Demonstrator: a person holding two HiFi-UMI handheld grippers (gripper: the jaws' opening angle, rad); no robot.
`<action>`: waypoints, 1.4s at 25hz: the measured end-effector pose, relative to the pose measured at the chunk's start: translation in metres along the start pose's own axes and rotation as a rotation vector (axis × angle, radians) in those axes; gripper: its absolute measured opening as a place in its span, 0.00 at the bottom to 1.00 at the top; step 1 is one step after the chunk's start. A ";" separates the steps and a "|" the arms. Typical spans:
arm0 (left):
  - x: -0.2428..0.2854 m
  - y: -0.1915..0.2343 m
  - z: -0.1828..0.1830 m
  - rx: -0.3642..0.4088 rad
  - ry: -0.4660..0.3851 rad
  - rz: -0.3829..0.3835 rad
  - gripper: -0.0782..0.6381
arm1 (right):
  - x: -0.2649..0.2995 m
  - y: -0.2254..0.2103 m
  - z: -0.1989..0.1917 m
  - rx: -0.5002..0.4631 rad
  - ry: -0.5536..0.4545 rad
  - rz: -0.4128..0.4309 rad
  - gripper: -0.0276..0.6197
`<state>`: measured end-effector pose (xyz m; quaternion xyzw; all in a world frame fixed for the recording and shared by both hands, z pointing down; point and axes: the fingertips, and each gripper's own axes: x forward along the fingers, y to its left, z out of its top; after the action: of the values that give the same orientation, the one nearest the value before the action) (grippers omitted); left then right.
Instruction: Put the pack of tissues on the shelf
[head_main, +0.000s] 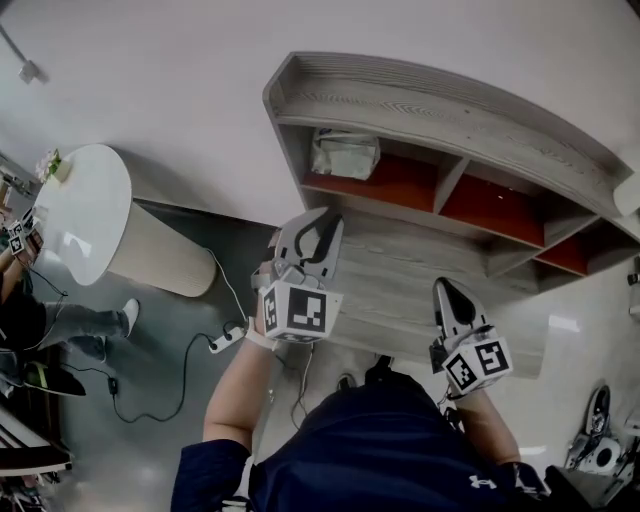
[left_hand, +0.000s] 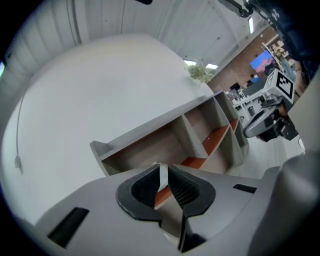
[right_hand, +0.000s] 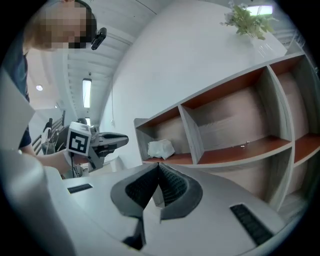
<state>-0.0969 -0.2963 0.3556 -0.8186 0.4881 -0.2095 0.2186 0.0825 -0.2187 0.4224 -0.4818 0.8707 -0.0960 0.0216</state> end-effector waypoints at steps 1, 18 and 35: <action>-0.007 -0.001 0.002 -0.033 -0.012 0.010 0.18 | 0.003 0.003 0.006 -0.009 -0.010 0.007 0.06; -0.113 -0.009 0.006 -0.562 -0.210 0.033 0.13 | 0.022 0.055 0.090 -0.165 -0.170 0.060 0.06; -0.139 -0.006 -0.020 -0.578 -0.196 0.073 0.13 | 0.010 0.069 0.072 -0.184 -0.134 0.053 0.06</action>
<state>-0.1644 -0.1734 0.3573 -0.8450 0.5333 0.0260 0.0300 0.0285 -0.2020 0.3397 -0.4639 0.8849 0.0175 0.0379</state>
